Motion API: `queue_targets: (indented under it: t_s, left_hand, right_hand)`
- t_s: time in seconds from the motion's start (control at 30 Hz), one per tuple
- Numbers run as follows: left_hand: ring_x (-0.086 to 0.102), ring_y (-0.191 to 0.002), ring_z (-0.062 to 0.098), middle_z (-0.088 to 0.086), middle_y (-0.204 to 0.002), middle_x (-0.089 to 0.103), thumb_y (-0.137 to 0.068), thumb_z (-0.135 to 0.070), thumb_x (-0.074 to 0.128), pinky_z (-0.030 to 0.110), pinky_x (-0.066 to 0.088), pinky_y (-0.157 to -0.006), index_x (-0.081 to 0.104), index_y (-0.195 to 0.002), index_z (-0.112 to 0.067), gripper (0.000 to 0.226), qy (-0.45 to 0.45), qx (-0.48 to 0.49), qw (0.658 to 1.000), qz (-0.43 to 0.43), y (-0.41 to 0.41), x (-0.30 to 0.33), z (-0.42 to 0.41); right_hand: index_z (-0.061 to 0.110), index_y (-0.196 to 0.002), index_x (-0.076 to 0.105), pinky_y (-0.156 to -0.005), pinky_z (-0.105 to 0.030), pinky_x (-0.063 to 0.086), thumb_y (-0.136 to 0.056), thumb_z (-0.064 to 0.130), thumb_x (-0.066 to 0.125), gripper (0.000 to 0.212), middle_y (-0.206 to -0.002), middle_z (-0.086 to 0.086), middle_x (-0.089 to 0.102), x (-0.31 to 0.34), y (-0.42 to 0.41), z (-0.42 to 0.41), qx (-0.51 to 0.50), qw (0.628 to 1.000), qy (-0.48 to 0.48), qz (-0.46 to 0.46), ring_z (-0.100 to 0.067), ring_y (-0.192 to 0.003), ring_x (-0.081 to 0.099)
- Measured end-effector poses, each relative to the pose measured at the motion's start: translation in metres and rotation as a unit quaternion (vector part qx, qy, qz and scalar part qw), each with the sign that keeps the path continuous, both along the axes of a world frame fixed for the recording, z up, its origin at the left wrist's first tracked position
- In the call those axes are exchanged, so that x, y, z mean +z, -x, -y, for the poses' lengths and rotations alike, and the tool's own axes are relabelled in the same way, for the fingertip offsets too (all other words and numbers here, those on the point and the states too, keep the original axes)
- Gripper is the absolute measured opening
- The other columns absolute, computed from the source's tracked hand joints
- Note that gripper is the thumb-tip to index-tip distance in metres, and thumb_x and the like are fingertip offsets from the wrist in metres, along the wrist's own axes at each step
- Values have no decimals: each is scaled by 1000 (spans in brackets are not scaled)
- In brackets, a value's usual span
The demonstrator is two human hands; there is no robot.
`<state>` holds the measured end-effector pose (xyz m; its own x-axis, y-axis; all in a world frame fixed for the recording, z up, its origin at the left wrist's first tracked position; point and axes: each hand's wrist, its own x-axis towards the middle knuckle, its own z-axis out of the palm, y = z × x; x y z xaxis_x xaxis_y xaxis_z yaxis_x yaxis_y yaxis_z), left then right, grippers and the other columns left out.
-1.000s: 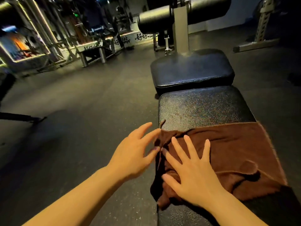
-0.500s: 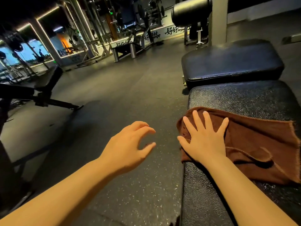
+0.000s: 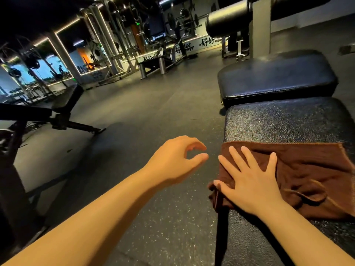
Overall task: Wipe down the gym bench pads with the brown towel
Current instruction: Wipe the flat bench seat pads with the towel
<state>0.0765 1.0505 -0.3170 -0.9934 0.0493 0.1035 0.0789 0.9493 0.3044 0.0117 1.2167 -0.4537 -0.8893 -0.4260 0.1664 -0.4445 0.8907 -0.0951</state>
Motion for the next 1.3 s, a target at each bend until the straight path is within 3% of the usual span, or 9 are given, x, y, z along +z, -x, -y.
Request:
queue_targets:
  t_s: [0.07,0.13,0.2,0.33,0.43,0.57,0.93,1.1,1.3]
  left_hand:
    - [56,-114,5,-12,-123,62,-97,-41,57,32,47,-99,64,-122,-30,29,-18,-11,1000,-14,-4,7,-8]
    - [55,-115,5,-15,-126,60,-97,-42,56,32,48,-97,63,-124,-31,30,-1,-29,999,-20,-10,12,-12]
    - [54,-116,4,-16,-128,59,-97,-43,55,33,49,-95,62,-125,-32,31,24,-41,999,-17,-17,16,-9]
    - [55,-115,4,-16,-125,61,-97,-45,55,34,49,-96,63,-124,-32,30,25,-36,999,-12,-22,13,11]
    - [58,-112,4,-13,-123,63,-96,-42,57,33,49,-97,65,-121,-30,29,-4,-36,999,15,-22,-4,21]
    - [54,-117,7,-12,-129,57,-97,-46,55,29,45,-97,60,-128,-31,35,101,-110,986,79,-15,-32,13]
    - [55,-108,12,-12,-118,55,-90,-55,44,40,50,-87,59,-123,-35,42,83,-198,976,26,19,-55,-50]
    - [53,-115,7,-18,-129,52,-93,-57,50,36,50,-90,58,-126,-38,39,114,-201,973,19,1,-45,-24]
    - [56,-109,-8,-23,-121,57,-84,-70,54,21,49,-93,57,-111,-46,36,-42,-142,984,100,-19,-34,14]
  right_hand:
    - [50,-153,10,-104,-72,-13,-70,81,-8,91,-166,9,0,-1,14,-4,-23,999,1,-28,-20,-153,-3]
    - [47,-153,-6,-104,-71,-16,-63,80,-20,97,-164,10,-14,1,20,-4,-42,999,-5,-33,-18,-151,-16]
    - [45,-154,5,-106,-72,-10,-68,80,-18,96,-166,6,-4,4,18,-4,-34,999,-11,-30,-21,-152,-6]
    - [24,-139,57,-103,-75,13,-94,68,4,82,-149,-11,47,-6,-2,-7,-1,1000,6,-21,-38,-137,42]
    - [22,-139,57,-103,-76,18,-98,60,16,69,-148,-12,47,-13,-30,-10,29,998,-4,-52,-40,-136,44]
    - [25,-141,55,-103,-74,19,-89,56,36,63,-151,-10,45,-26,-68,-24,71,995,-5,-71,-39,-138,42]
    - [32,-135,58,-95,-84,23,-80,75,33,74,-149,0,49,-19,-59,-61,79,994,-50,-60,-26,-139,44]
    - [48,-153,-3,-107,-74,-11,-59,91,-20,105,-163,15,-12,-2,-2,-77,-52,998,-18,-24,-13,-151,-13]
    - [36,-155,-11,-108,-73,-11,-73,70,-17,89,-164,-2,-19,-2,-25,-60,-39,997,-62,0,-29,-150,-18]
